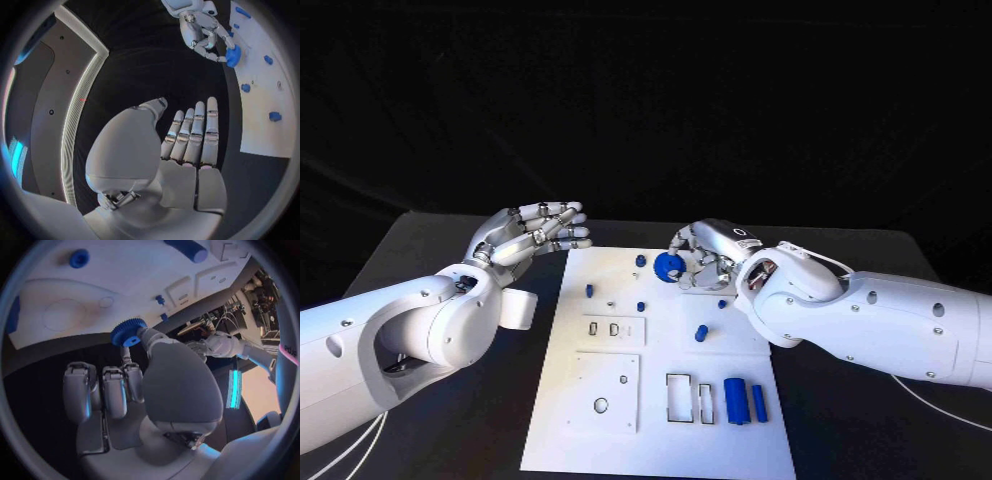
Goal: Assemble the parts on the task board
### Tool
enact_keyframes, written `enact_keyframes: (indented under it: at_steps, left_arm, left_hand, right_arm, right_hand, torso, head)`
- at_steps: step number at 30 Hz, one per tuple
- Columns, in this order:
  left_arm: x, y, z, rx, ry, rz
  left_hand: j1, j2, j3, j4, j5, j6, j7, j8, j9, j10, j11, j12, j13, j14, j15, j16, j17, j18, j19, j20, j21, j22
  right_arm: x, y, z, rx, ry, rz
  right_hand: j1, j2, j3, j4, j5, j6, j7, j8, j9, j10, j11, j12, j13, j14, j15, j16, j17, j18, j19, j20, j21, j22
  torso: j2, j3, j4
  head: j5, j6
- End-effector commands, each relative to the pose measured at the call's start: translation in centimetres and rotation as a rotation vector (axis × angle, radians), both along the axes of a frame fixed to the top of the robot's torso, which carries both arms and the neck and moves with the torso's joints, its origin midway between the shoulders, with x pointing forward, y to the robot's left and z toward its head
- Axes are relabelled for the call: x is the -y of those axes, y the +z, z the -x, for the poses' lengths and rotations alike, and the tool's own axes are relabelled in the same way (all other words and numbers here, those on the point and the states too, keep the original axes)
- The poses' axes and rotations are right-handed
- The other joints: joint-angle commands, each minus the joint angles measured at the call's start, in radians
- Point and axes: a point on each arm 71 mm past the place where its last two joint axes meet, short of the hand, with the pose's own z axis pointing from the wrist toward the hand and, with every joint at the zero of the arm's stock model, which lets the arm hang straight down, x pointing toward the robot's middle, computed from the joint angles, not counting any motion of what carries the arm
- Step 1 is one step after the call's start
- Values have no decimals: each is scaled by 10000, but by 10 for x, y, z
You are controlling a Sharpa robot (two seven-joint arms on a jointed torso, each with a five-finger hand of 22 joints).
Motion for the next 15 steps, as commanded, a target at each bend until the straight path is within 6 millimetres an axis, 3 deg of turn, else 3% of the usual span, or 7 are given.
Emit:
enact_keyframes:
  at_steps: [1,6,15]
  left_arm:
    - [3,1,0,39,-223,109]
    - [3,1,1,34,-224,108]
    - [3,1,1,29,-241,111]
  left_hand:
    - [-63,60,26,-59,-21,-93,762,-29,-4,-68,6,24,2,-63,-9,56,17,109,-49,12,39,-10]
    - [-63,60,26,-59,-21,-93,762,-29,-4,-68,6,24,2,-63,-9,56,17,109,-49,12,39,-10]
    - [-68,59,35,-66,-21,-101,764,-31,-4,-77,8,25,1,-67,-8,61,23,109,-51,12,43,-11]
  right_arm:
    - [-17,4,2,898,412,300]
    - [-33,0,-3,1034,601,473]
    - [-52,-16,-9,935,807,672]
  right_hand:
    - [-62,-22,51,10,21,258,-225,32,413,64,-14,22,998,882,-89,56,1879,-103,16,-28,15,1166]
    - [-62,-46,116,-3,21,228,-215,8,417,56,-6,12,990,883,-85,57,1882,-98,2,-28,-2,1150]
    - [-54,-83,196,-32,20,189,-199,-23,421,52,5,8,989,884,-77,59,1887,-95,-7,-25,-13,1142]
  torso:
    - [1,-14,0]
    - [13,-28,9]
    - [32,-13,27]
  head:
    - [20,26]
    - [18,35]
    - [31,12]
